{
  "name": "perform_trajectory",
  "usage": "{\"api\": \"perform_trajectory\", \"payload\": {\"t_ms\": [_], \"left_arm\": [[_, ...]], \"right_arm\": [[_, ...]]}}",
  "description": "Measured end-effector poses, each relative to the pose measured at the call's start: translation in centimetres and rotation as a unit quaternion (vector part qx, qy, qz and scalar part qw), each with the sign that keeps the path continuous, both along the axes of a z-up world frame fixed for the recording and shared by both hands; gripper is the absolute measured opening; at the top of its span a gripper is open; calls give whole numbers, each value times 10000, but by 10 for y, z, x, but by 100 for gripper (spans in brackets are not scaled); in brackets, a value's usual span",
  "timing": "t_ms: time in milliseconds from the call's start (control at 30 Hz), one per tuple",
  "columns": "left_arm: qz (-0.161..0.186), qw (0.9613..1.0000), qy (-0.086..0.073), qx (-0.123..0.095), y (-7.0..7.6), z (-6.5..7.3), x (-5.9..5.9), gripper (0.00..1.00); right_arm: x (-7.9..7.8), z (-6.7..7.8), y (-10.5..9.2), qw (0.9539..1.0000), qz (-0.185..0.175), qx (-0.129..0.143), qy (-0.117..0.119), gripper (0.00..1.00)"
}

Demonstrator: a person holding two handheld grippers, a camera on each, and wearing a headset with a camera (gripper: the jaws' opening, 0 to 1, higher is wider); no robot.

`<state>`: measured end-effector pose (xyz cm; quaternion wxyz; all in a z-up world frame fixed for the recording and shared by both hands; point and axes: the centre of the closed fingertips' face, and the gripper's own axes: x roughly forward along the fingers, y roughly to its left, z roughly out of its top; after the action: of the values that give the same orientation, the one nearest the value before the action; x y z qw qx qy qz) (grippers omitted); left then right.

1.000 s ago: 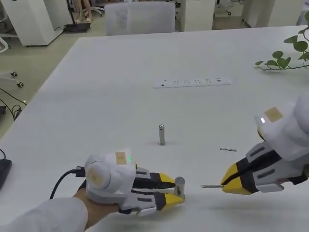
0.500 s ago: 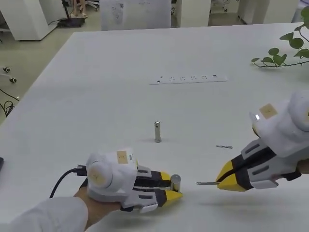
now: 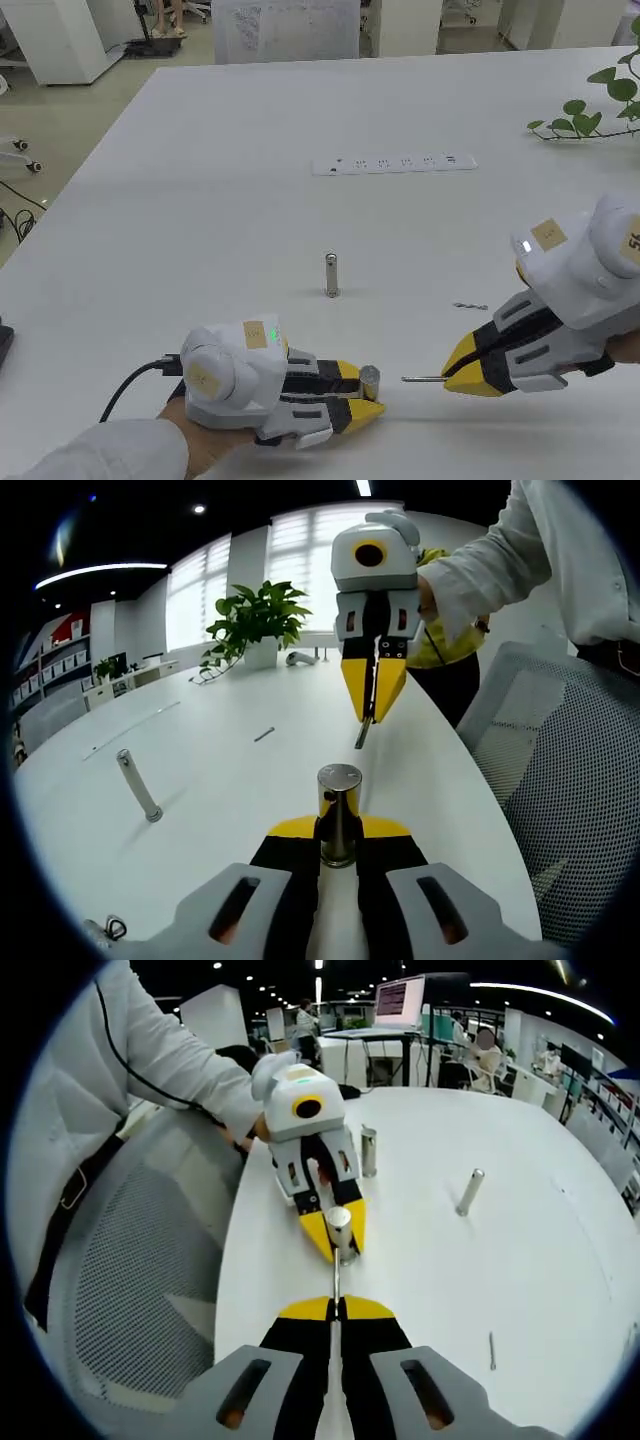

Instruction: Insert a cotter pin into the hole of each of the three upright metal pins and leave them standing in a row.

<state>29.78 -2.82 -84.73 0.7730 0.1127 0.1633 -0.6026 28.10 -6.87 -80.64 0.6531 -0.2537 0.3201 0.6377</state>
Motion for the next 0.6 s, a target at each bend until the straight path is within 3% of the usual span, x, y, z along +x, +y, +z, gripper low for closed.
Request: {"api": "perform_trajectory", "payload": {"t_ms": [600], "left_arm": [[-104, 9999, 75, 4, -2, 0, -3, 10]], "right_arm": [[3, -2, 12, 9997, 70, 217, -43, 2]]}}
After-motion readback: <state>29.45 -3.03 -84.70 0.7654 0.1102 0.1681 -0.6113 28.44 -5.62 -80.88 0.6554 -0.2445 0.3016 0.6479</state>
